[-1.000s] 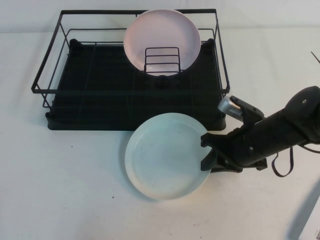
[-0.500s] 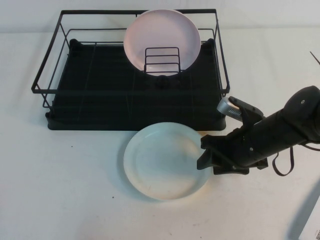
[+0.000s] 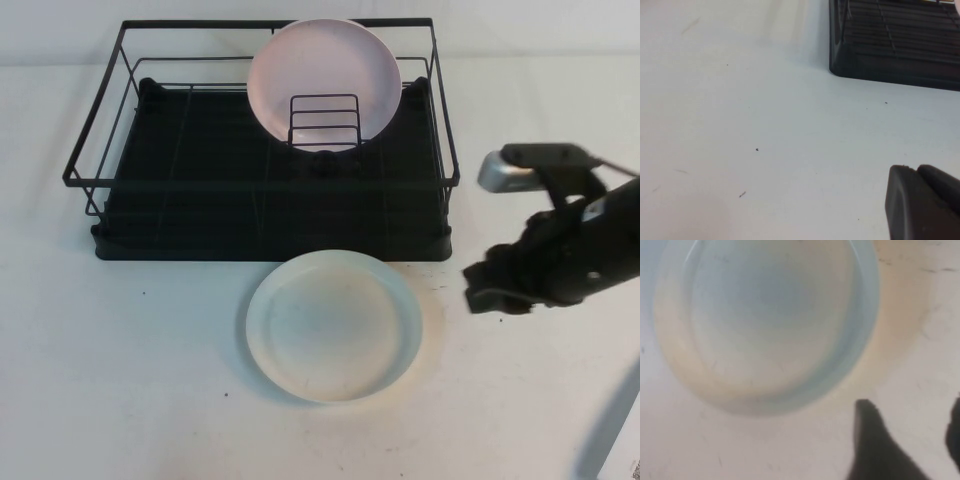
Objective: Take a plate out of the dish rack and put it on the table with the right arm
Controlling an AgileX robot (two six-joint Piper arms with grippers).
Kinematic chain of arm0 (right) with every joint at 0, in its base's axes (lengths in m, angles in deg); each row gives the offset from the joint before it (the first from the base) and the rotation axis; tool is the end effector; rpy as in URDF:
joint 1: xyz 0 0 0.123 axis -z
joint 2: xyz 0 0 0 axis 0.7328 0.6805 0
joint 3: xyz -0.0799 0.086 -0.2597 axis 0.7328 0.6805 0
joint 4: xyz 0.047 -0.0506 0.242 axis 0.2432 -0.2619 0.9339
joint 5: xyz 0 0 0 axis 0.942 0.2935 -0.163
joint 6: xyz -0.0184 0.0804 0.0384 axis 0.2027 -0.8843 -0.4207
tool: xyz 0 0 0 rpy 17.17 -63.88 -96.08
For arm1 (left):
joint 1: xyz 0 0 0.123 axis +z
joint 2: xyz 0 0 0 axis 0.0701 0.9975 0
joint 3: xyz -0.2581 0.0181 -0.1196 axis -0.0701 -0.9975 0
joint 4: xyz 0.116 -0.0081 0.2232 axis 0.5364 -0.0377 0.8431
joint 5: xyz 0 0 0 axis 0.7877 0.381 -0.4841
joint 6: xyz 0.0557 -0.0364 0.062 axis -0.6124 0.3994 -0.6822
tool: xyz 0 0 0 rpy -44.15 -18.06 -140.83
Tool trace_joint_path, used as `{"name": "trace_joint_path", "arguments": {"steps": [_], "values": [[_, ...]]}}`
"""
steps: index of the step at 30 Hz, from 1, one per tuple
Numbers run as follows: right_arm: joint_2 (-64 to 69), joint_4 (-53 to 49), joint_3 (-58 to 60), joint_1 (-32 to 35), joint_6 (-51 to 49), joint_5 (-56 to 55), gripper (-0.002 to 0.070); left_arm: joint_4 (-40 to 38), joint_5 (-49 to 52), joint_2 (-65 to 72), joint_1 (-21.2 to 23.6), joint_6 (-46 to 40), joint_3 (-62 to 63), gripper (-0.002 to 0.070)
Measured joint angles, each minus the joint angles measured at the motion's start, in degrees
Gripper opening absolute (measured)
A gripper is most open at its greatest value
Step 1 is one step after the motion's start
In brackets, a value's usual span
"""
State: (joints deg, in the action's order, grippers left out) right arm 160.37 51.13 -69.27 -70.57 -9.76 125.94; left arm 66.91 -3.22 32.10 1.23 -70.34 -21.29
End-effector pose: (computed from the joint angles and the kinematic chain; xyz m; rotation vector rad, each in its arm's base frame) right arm 0.2700 0.1443 0.2562 -0.4238 2.6634 0.5522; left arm 0.0532 -0.0011 0.1739 0.0217 1.8489 -0.0280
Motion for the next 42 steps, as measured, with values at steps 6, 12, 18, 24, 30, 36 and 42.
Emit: {"name": "trace_joint_path", "arguments": {"steps": [6, 12, 18, 24, 30, 36, 42], "values": [[-12.6, -6.0, 0.0, 0.0, -0.5, 7.5, 0.002, 0.0, 0.0, 0.0, 0.0, 0.0, 0.0, -0.0004], [-22.3, -6.9, 0.7, 0.0, -0.5, 11.3, -0.0014, 0.0, 0.0, 0.0, 0.0, 0.0, 0.0, -0.0004], [-31.3, -7.4, 6.8, 0.0, -0.5, 11.0, -0.0018, 0.0, 0.0, 0.0, 0.0, 0.0, 0.0, -0.0004], [-35.1, -8.5, 8.2, 0.0, 1.3, 12.8, -0.0018, 0.0, 0.0, 0.0, 0.0, 0.0, 0.0, -0.0004], [-35.2, -9.2, 11.4, 0.0, 3.5, 11.5, -0.0018, 0.0, 0.0, 0.0, 0.0, 0.0, 0.0, -0.0004], [-37.5, -11.6, 21.9, 1.2, 3.7, -4.2, -0.0018, 0.0, 0.0, 0.0, 0.0, 0.0, 0.0, -0.0004], [-49.0, -15.4, 40.9, 8.8, 3.8, -28.3, -0.0018, 0.0, 0.0, 0.0, 0.0, 0.0, 0.0, -0.0004]]}}
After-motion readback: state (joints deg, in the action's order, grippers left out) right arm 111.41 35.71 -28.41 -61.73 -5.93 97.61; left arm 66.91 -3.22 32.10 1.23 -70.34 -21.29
